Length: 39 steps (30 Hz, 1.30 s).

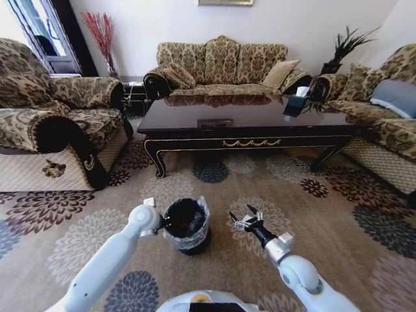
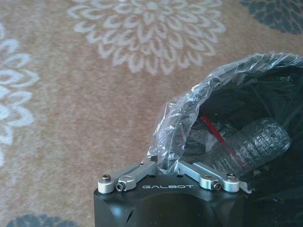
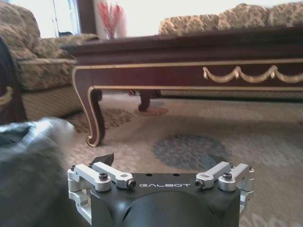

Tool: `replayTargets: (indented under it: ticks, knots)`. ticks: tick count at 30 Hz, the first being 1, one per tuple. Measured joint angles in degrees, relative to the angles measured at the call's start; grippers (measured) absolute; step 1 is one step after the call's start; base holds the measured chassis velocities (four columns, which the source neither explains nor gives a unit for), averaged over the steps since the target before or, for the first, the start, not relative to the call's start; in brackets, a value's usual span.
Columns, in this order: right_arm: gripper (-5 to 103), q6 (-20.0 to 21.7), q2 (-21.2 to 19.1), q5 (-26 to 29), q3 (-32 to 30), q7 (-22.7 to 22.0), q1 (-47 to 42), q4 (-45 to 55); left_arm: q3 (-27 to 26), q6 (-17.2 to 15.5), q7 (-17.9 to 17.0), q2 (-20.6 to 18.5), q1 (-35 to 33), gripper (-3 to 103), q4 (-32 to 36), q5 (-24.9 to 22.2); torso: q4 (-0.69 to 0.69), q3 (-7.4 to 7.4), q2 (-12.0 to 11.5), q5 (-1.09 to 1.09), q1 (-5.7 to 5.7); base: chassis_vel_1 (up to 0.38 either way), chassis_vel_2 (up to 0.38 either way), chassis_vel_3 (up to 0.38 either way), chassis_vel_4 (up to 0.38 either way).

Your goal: Move to the front of the table and pick up the trash from the floor, then place it into the trash bin.

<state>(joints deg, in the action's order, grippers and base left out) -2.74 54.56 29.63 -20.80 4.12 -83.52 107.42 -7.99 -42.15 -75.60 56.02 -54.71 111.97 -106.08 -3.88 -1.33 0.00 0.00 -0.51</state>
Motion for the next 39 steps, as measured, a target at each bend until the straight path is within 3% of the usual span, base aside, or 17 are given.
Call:
replayTargets:
  ticks: [17,39]
  knots:
    - [100,-0.68,1.21,2.16,3.18,0.47,8.54,-22.25,-3.06,0.01,0.74,-1.13,-3.58,0,2.69,-0.04,-0.01,0.00,0.00,0.01,0.00,0.000,0.000,0.000,0.000]
    - [100,-2.86,3.71,1.40,7.40,1.50,22.60,-44.36,-2.41,0.01,0.09,-2.18,-3.07,0,3.42,-0.31,-0.01,0.00,-0.01,0.00,0.00,0.000,0.000,0.000,0.000]
